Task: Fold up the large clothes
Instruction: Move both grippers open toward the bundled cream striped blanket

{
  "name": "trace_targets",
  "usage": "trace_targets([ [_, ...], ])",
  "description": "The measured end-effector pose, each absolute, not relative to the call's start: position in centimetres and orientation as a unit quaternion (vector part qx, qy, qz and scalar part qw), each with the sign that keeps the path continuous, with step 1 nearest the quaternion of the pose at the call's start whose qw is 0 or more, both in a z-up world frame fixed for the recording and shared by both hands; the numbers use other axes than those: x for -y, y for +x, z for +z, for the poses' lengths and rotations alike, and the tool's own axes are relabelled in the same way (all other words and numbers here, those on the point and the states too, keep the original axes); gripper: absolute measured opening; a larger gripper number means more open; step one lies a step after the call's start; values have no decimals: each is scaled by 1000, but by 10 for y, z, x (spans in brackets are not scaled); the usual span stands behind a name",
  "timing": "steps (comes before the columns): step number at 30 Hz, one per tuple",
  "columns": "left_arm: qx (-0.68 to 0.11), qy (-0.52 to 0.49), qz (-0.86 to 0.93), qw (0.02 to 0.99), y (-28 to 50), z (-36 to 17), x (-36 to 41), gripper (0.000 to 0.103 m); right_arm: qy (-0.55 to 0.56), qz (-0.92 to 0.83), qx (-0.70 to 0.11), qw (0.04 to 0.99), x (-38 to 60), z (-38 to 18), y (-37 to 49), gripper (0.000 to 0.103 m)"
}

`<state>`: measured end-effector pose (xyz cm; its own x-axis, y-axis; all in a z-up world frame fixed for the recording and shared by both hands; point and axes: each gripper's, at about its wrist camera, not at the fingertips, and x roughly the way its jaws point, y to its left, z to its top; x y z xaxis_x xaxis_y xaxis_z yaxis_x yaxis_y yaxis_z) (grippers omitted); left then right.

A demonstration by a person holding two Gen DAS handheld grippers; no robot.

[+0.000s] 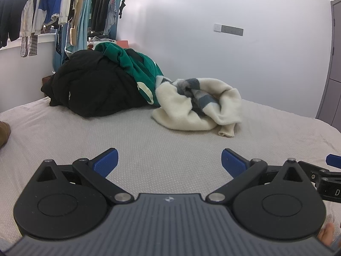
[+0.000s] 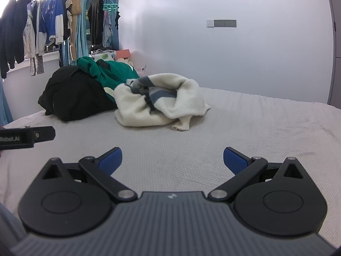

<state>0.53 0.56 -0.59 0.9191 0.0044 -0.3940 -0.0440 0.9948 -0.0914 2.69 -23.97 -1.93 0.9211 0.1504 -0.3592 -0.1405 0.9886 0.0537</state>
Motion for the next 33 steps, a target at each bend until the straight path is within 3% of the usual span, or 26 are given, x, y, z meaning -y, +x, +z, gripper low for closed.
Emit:
trace_targets([
  [33, -218, -59, 12, 974, 23, -11, -13, 103, 14, 73, -207, 976, 234, -23, 37, 103],
])
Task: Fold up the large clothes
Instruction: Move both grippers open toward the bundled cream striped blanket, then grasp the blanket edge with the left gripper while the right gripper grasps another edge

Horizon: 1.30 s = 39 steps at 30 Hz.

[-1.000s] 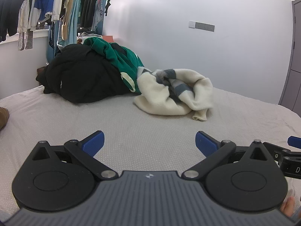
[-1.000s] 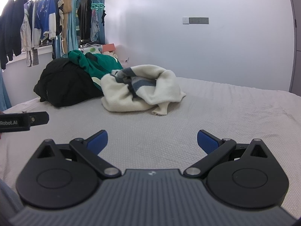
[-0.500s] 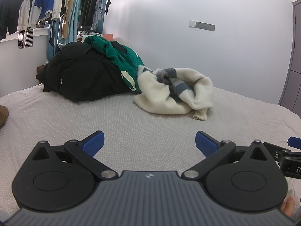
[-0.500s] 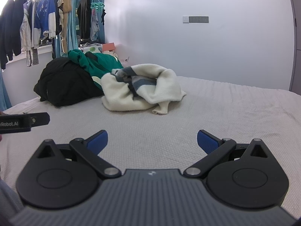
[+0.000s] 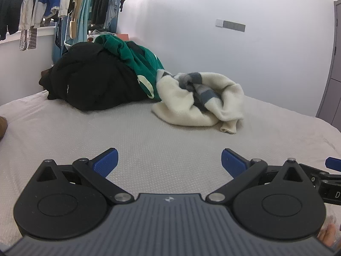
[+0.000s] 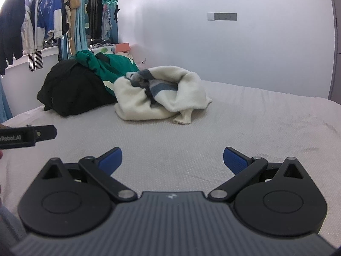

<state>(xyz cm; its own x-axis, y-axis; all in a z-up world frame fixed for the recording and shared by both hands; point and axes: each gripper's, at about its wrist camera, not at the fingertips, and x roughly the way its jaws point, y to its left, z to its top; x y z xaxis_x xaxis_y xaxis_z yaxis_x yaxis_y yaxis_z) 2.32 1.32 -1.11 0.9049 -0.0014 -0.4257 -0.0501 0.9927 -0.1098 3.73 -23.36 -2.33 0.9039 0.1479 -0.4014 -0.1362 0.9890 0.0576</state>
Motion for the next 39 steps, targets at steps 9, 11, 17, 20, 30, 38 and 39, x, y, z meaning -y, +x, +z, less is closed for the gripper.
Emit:
trace_targets([
  [9, -229, -72, 20, 971, 56, -3, -21, 103, 29, 76, -225, 971, 235, -22, 67, 103],
  [11, -233, -78, 18, 969, 62, -2, -23, 103, 29, 73, -226, 971, 238, -20, 73, 103],
  [17, -247, -77, 14, 966, 80, -3, -21, 103, 40, 66, -232, 970, 251, -17, 87, 103],
  [20, -244, -65, 15, 967, 87, -2, -18, 103, 35, 64, -236, 969, 253, -18, 96, 103],
  [30, -252, -65, 25, 965, 107, -6, -18, 103, 42, 75, -250, 964, 254, -19, 126, 103],
  [38, -260, -53, 33, 964, 148, -6, -20, 103, 45, 70, -268, 960, 255, -14, 161, 103],
  [39, -258, -50, 33, 964, 157, -6, -20, 103, 46, 65, -269, 960, 256, -12, 169, 103],
])
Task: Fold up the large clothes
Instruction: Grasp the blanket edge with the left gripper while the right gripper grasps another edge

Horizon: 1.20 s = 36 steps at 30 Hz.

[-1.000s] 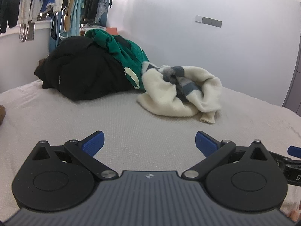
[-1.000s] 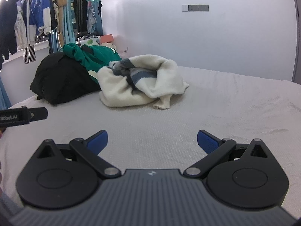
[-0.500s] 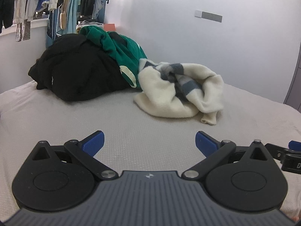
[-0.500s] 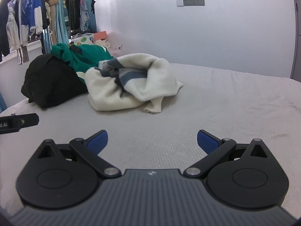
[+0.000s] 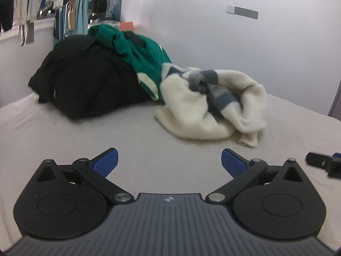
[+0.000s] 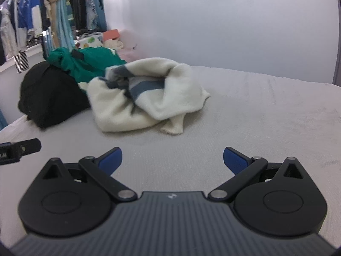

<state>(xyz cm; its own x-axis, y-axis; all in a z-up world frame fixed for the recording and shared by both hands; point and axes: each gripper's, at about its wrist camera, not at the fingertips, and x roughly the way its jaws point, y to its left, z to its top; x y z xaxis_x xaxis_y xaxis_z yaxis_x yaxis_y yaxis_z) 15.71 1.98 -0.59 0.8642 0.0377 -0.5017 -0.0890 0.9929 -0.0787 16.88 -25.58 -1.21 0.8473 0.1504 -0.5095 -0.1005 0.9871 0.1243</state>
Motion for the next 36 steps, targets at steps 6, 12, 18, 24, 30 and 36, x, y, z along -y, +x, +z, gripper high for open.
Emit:
trace_targets([
  [6, -260, -65, 18, 963, 230, -15, -26, 103, 54, 75, -268, 959, 253, -4, 239, 103],
  [12, -291, -138, -24, 947, 309, -53, -38, 103, 93, 90, -290, 948, 251, -34, 322, 99],
  [18, -274, -154, -55, 948, 371, -79, -34, 99, 127, 79, -272, 951, 252, -62, 392, 94],
  [24, -260, -174, -45, 949, 420, -98, -35, 78, 135, 84, -277, 948, 252, -84, 439, 76],
  [30, -262, -218, -51, 939, 434, -96, -41, 40, 130, 86, -281, 947, 257, -85, 445, 44],
  [36, -259, -225, -51, 938, 416, -74, -47, 18, 111, 86, -271, 952, 268, -69, 424, 34],
])
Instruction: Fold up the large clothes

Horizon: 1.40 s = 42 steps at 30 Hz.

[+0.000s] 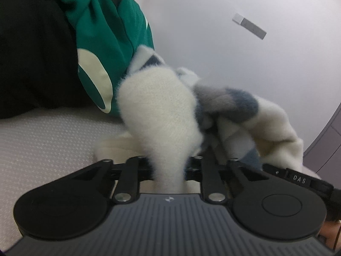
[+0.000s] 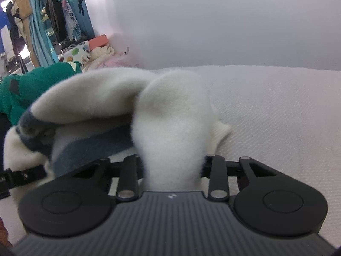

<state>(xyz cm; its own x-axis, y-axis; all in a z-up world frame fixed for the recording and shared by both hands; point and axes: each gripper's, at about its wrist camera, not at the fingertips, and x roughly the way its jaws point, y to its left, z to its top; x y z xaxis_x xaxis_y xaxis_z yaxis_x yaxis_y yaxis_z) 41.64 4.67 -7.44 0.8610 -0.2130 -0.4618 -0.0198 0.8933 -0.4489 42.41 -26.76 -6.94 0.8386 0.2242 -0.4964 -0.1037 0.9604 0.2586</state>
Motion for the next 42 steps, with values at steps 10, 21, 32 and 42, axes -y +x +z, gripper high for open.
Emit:
trace_targets([
  [10, -237, -220, -58, 944, 324, -23, -55, 14, 69, 79, -213, 971, 296, -11, 337, 31],
  [21, -212, -213, -47, 953, 173, 6, -77, 14, 70, 54, -159, 983, 325, 36, 206, 31],
  [32, -219, -215, -9, 952, 85, -20, -108, 14, 107, -46, -180, 977, 385, 4, 146, 31],
  [42, -257, -226, 30, 939, 109, -50, -111, 18, 228, -69, -341, 909, 440, -78, 205, 32],
])
